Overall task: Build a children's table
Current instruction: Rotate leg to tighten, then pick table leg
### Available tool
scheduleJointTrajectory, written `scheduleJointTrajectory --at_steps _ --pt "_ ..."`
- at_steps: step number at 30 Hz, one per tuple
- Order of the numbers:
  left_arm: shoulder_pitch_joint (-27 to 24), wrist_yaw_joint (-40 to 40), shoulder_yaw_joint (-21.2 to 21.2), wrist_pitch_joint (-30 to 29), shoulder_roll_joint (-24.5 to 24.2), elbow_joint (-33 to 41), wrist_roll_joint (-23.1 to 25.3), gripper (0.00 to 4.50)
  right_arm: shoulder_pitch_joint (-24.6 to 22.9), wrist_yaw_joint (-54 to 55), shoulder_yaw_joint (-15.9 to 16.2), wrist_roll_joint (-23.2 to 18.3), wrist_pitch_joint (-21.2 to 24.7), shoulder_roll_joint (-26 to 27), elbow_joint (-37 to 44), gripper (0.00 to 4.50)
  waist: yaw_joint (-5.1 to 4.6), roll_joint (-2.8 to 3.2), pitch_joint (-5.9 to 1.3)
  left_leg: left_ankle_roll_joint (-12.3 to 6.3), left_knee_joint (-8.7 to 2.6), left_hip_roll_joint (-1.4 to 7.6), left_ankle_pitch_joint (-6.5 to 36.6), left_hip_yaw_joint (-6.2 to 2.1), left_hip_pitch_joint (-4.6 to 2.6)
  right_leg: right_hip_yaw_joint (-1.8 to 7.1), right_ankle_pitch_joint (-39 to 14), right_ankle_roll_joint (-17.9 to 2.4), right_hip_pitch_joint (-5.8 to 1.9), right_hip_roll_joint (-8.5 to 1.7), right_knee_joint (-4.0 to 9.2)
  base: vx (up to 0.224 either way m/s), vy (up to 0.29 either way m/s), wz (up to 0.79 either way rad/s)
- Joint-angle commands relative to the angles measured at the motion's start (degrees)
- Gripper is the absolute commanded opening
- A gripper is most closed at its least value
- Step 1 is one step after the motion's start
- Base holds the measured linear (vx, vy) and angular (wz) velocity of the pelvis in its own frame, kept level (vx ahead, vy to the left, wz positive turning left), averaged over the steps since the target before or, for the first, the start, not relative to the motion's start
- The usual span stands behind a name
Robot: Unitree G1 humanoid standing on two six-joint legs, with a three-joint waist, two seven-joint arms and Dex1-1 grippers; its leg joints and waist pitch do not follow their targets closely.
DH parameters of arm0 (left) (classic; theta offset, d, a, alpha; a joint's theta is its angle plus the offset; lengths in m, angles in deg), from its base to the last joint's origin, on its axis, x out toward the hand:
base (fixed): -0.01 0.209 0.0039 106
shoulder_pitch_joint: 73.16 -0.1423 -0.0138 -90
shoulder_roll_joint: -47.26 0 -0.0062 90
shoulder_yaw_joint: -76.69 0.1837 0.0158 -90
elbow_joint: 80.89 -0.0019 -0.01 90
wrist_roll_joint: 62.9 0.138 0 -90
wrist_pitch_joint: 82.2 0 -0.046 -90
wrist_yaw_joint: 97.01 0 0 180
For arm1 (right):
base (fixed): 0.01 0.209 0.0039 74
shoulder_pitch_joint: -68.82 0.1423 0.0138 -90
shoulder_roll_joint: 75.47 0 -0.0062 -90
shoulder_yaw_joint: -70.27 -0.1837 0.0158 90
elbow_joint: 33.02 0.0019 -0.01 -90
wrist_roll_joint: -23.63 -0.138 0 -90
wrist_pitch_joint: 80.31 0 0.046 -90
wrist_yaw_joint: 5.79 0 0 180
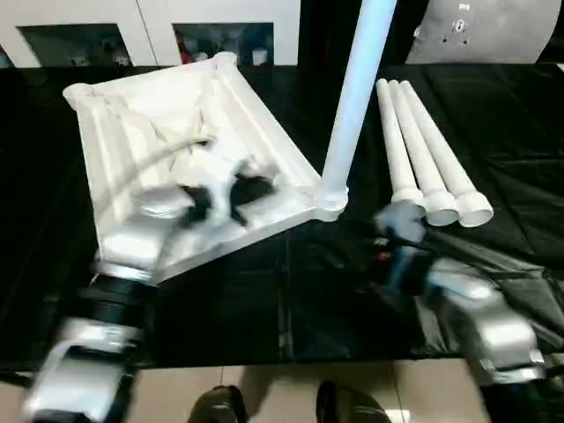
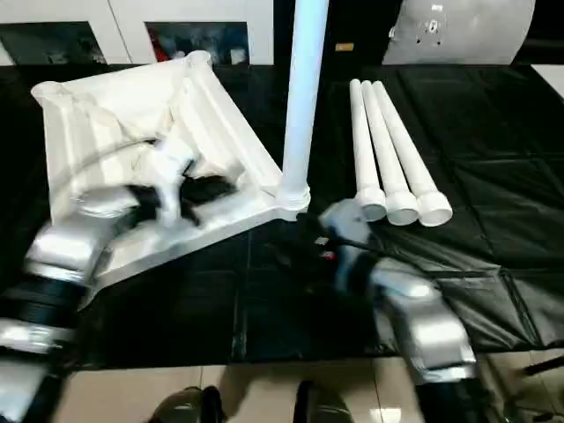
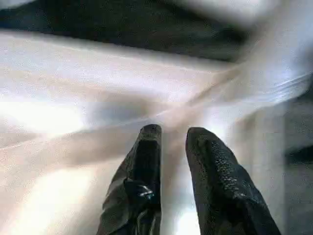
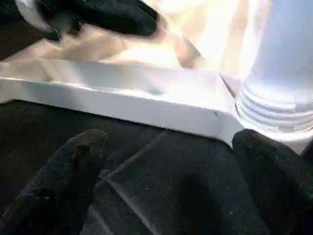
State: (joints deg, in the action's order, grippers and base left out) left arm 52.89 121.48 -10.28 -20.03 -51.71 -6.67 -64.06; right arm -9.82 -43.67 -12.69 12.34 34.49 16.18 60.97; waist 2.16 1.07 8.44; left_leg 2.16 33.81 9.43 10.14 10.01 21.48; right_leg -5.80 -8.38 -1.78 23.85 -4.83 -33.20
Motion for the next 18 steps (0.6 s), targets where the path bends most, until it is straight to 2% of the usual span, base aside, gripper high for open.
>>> scheduleJointTrajectory --at_steps 1,2,3,4,7,10,13,15,18 --pt "-0.45 -3.83 -0.48 -1.50 -5.21 -0.48 6.00 0.72 0.83 3.17 1.14 2.37 0.17 1.76 -1.12 4.50 0.37 0.11 -6.05 -2.91 -3.78 3.29 10.01 -1.47 -0.73 3.50 -18.86 -10.33 -3.36 -4.23 3.70 0.000 0.000 0.00" --pt "-0.84 -4.16 -0.39 -1.79 -6.51 -0.56 6.92 0.64 1.04 3.73 1.37 2.49 0.37 2.24 -1.42 4.50 0.35 0.16 -6.03 -2.72 -3.85 3.26 9.84 -1.57 -0.56 3.46 -18.82 -10.20 -3.50 -4.22 3.57 0.000 0.000 0.00" --pt "-1.88 -4.65 -0.27 -2.58 -9.54 -0.60 8.86 0.52 1.63 5.25 1.94 2.65 1.29 3.39 -2.18 4.50 0.47 0.26 -6.20 -2.26 -3.83 3.46 9.51 -1.58 -0.83 3.53 -17.90 -10.26 -3.37 -4.19 3.42 0.000 0.000 0.00" --pt "-1.88 -4.65 -0.27 -2.58 -9.54 -0.60 8.86 0.40 1.63 5.25 1.94 2.65 1.29 3.39 -2.18 4.50 0.31 0.49 -6.17 -1.98 -3.90 3.50 9.00 -1.61 -0.70 3.58 -16.37 -10.94 -3.43 -4.17 3.14 0.000 0.000 0.00" --pt "-4.03 -5.40 0.18 -2.16 -13.97 -2.11 11.33 0.24 3.38 6.45 4.17 3.73 2.08 5.13 -4.11 4.50 0.73 0.48 -6.33 -1.64 -3.79 3.57 8.88 -1.50 -0.96 3.73 -14.35 -11.97 -3.35 -4.27 2.88 0.000 0.000 0.00" --pt "-4.88 -5.65 0.70 -1.77 -15.18 -2.75 11.84 0.07 4.28 7.19 5.14 4.54 2.43 5.82 -5.30 4.50 0.77 0.78 -6.36 -1.09 -3.92 3.67 9.37 -1.52 -1.05 3.74 -13.87 -11.85 -3.24 -4.14 2.93 0.000 0.000 0.00" --pt "-5.60 -5.59 2.03 -1.76 -16.02 -2.68 12.87 0.07 5.39 8.57 5.58 5.56 2.76 6.52 -7.02 4.50 1.63 0.80 -6.29 0.17 -4.04 3.82 11.02 -1.42 -1.43 3.95 -12.75 -12.69 -2.95 -4.15 2.81 0.000 0.000 0.00" --pt "-6.54 -6.01 3.81 -2.57 -16.83 -2.93 14.80 0.07 6.98 10.09 5.82 6.70 2.31 7.43 -9.48 4.50 1.45 0.87 -6.22 0.97 -4.26 3.71 12.40 -1.63 -1.16 3.91 -14.08 -12.36 -3.25 -4.20 2.77 0.000 0.000 0.00" --pt "-7.20 -7.86 5.48 -2.83 -18.23 -4.01 18.00 0.07 8.18 11.10 5.72 7.32 2.04 8.31 -11.12 4.50 1.38 0.90 -6.14 1.33 -4.25 3.66 13.71 -1.65 -1.25 4.05 -15.66 -11.42 -3.28 -4.35 3.09 0.000 0.000 0.00"
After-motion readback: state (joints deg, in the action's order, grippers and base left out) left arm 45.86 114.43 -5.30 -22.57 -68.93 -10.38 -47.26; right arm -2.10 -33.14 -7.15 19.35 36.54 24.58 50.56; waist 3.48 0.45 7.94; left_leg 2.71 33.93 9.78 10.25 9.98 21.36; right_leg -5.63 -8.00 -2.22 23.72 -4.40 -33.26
